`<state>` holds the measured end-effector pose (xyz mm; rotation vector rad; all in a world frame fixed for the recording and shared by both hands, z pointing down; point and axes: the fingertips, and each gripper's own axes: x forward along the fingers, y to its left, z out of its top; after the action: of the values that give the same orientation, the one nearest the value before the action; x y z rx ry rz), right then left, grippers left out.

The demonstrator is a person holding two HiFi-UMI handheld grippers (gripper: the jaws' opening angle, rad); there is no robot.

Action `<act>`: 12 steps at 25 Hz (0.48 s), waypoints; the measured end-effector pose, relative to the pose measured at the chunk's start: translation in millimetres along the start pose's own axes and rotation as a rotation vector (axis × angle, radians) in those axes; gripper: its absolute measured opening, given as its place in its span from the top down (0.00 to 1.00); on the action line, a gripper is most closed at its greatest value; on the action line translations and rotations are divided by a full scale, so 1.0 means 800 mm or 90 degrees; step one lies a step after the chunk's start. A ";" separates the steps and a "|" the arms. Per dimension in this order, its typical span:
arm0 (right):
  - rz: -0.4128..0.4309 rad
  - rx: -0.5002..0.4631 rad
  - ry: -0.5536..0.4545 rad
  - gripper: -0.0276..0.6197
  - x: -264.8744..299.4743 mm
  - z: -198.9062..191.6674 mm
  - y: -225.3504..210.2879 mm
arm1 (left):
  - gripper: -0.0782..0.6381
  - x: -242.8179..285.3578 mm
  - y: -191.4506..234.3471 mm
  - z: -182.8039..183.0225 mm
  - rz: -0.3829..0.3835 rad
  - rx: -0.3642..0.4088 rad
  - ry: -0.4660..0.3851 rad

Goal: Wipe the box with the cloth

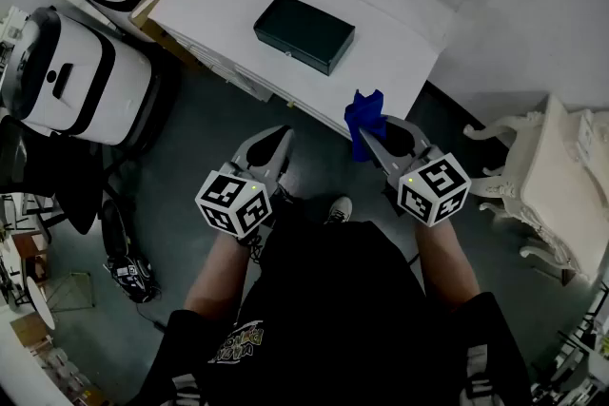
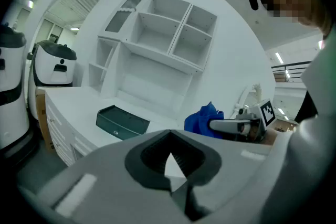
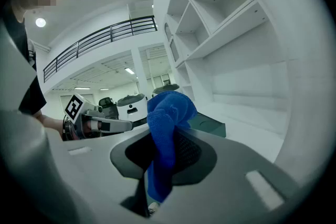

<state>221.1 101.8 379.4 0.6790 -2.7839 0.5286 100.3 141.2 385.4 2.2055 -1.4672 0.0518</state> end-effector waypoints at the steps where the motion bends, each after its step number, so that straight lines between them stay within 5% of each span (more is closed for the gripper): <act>1: 0.000 -0.001 0.001 0.81 0.001 -0.001 -0.001 | 0.89 0.000 0.001 0.000 0.000 -0.002 -0.002; 12: 0.027 -0.003 -0.009 0.80 0.009 -0.002 0.009 | 0.89 -0.012 0.009 -0.007 0.007 -0.017 -0.009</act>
<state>211.5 105.4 380.9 0.6266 -2.8181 0.5264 91.2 149.6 390.4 2.1817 -1.4792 0.0203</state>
